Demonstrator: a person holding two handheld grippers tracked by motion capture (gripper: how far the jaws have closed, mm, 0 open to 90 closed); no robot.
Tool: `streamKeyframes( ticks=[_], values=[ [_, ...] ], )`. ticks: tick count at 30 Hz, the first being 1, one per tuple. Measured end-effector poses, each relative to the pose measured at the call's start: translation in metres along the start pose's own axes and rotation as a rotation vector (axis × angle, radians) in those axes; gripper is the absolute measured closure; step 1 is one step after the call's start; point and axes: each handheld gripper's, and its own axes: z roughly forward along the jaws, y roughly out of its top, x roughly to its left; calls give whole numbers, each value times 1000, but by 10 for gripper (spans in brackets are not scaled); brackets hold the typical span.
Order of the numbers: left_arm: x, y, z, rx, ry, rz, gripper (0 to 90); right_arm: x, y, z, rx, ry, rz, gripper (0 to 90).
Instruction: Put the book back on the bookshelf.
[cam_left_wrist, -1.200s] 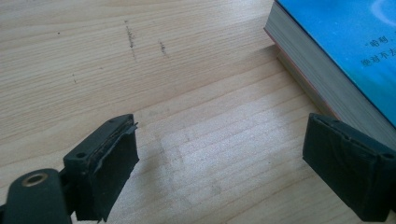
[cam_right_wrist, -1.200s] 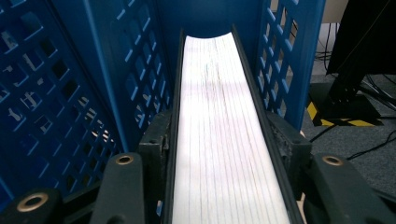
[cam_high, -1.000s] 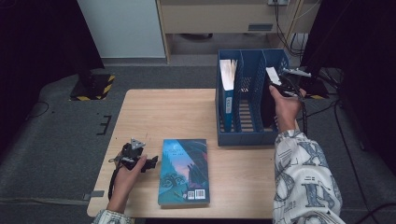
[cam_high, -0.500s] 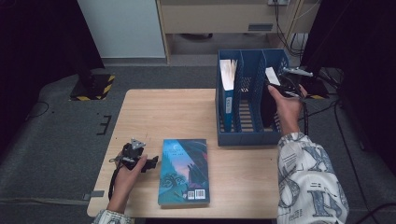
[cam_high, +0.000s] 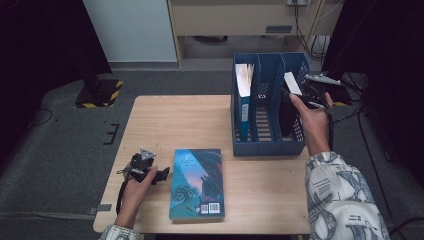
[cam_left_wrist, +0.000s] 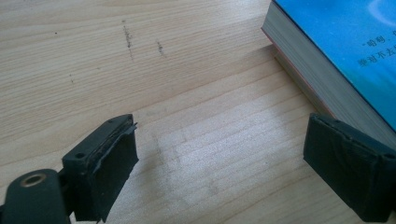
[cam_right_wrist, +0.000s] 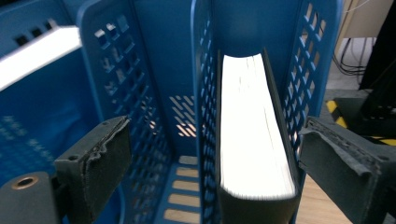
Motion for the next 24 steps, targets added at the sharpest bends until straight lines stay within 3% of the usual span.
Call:
streamKeyframes(
  ticks=[12,22,24],
  values=[
    [-2,1,0,-5,-6,8,87,8,-28,-35,20,79,-2,79],
    [-2,1,-1,-12,-12,13,84,20,-57,-48,50,124,-23,87],
    [-3,2,-1,-14,-13,15,83,22,-63,-49,53,135,-7,87]
  ],
)
